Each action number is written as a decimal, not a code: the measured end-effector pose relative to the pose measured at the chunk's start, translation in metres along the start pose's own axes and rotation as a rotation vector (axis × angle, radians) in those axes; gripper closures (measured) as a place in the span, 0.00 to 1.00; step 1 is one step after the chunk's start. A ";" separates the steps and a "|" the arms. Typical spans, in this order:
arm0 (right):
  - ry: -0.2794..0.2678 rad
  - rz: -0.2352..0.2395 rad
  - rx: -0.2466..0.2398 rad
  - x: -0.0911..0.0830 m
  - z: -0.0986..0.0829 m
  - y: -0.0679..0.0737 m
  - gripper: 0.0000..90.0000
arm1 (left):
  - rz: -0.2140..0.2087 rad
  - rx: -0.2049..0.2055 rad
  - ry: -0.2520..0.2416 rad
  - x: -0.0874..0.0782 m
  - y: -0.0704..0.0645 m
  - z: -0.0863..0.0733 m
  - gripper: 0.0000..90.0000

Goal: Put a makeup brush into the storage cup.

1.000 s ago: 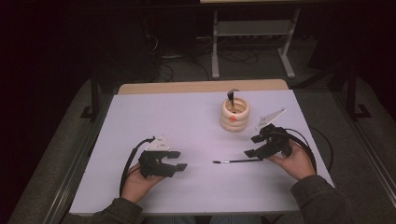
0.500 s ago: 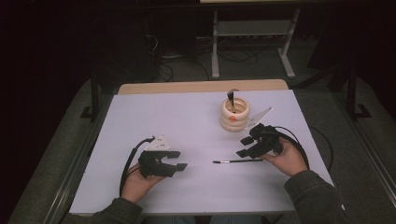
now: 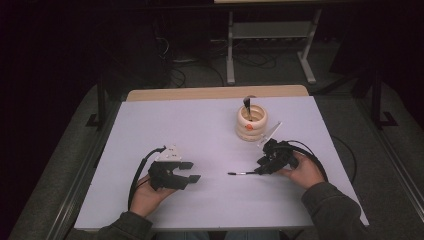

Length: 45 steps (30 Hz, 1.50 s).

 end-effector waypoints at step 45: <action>0.143 -0.013 -0.161 0.018 0.004 0.012 0.94 | -0.010 0.003 0.003 0.003 -0.002 -0.001 0.50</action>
Point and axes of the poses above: each handheld gripper's, and its own axes: x roughly forward along the jaws, z roughly out of its top, y roughly to its left, the point moved 9 cm from there along x, roughly forward along the jaws, and after that the axes turned 2 degrees about z, right-handed, at the moved point
